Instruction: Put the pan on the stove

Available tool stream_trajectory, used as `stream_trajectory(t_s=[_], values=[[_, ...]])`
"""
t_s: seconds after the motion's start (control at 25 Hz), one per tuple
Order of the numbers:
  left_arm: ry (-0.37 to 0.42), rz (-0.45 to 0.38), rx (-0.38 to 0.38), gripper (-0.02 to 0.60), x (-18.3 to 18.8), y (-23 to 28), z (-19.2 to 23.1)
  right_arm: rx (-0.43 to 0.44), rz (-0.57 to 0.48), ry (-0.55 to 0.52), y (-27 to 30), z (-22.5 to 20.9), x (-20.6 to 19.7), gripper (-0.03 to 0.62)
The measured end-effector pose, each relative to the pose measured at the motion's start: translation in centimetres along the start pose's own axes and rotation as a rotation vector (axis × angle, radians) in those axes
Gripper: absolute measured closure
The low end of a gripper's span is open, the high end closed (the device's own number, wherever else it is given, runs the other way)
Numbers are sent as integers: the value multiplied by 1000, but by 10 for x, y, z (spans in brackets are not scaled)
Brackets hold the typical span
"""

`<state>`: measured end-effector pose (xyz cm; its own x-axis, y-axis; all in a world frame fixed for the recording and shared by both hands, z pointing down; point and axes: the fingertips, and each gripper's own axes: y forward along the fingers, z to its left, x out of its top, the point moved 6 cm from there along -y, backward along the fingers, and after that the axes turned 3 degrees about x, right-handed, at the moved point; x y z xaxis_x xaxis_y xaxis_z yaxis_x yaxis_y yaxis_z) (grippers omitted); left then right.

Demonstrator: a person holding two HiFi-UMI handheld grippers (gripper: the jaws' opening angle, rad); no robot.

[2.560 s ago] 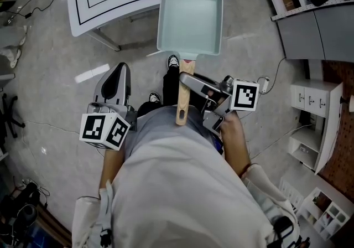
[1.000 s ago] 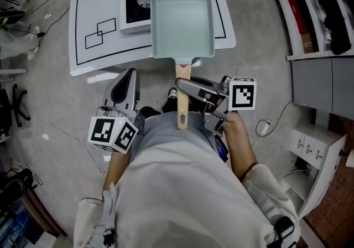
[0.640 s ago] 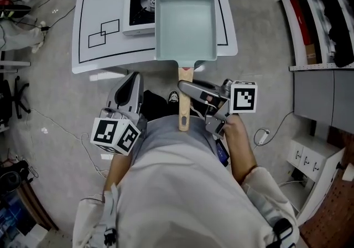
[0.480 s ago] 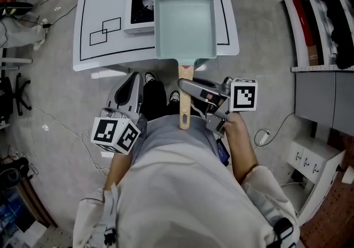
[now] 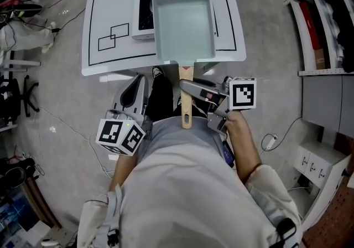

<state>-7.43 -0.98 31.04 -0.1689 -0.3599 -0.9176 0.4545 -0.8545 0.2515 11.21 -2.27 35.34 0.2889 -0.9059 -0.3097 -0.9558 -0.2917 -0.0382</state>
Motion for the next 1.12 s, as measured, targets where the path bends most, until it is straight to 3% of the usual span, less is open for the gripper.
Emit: stream_trajectory(t_s=[1.12], values=[[-44, 13, 38, 574, 10, 29, 48, 6, 46, 14, 48, -24, 40, 430]])
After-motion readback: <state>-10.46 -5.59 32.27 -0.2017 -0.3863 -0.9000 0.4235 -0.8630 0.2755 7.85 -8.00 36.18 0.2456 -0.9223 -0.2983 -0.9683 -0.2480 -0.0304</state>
